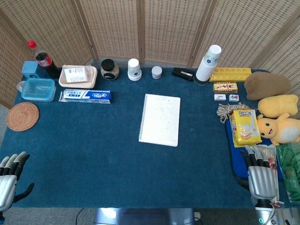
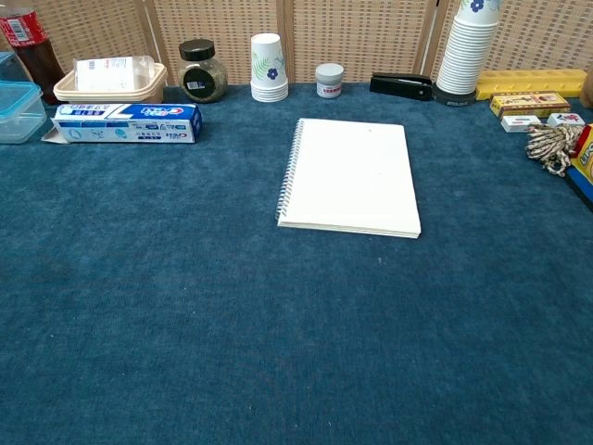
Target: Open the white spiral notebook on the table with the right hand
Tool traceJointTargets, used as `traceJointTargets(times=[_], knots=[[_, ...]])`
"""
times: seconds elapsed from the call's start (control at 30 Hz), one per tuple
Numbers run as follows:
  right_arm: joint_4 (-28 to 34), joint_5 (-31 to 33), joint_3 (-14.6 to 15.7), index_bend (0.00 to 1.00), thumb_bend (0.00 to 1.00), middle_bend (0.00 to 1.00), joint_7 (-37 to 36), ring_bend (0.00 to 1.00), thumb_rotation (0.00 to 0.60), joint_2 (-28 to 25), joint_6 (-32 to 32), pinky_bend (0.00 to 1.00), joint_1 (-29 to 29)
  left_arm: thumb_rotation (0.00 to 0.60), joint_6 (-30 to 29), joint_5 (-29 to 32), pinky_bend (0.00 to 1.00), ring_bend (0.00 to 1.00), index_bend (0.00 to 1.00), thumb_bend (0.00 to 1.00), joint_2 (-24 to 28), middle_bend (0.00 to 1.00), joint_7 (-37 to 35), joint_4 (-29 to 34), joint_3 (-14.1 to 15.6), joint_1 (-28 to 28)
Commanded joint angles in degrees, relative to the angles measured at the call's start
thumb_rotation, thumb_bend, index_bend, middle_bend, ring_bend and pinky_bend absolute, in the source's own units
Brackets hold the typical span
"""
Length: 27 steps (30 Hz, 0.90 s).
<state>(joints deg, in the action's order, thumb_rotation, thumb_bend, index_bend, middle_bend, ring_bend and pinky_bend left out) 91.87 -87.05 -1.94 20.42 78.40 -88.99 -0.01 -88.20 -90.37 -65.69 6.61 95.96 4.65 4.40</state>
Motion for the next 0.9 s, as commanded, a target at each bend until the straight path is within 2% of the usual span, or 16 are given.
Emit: traceJointTargets(times=[0.03,0.57,0.9], knots=[[0.0,0.1,0.0,0.19,0.17,0.15,0.0,0.03,0.600,0.0,0.1,0.12,0.0,0.600,0.1,0.0,0.00,0.01,0.12,0.27,0.0,0.06,0.0,0.0,0.0,-0.1],[0.0,-1.4,-0.5,0.19,0.17,0.15,-4.0,0.03,0.600,0.1,2.5,0.12,2.2,0.600,-0.2,-0.8,0.00,0.01,0.12,0.27,-0.4,0.07,-2.2,-1.7,0.3,0.0],[-0.8,-1.4,-5.6,0.18,0.17,0.15,-2.0,0.03,0.600,4.7,10.0,0.12,10.7,0.600,0.4,-2.8,0.00,0.01,0.12,0.27,-0.4,0.07,-2.3,-0.8,0.6,-1.0]])
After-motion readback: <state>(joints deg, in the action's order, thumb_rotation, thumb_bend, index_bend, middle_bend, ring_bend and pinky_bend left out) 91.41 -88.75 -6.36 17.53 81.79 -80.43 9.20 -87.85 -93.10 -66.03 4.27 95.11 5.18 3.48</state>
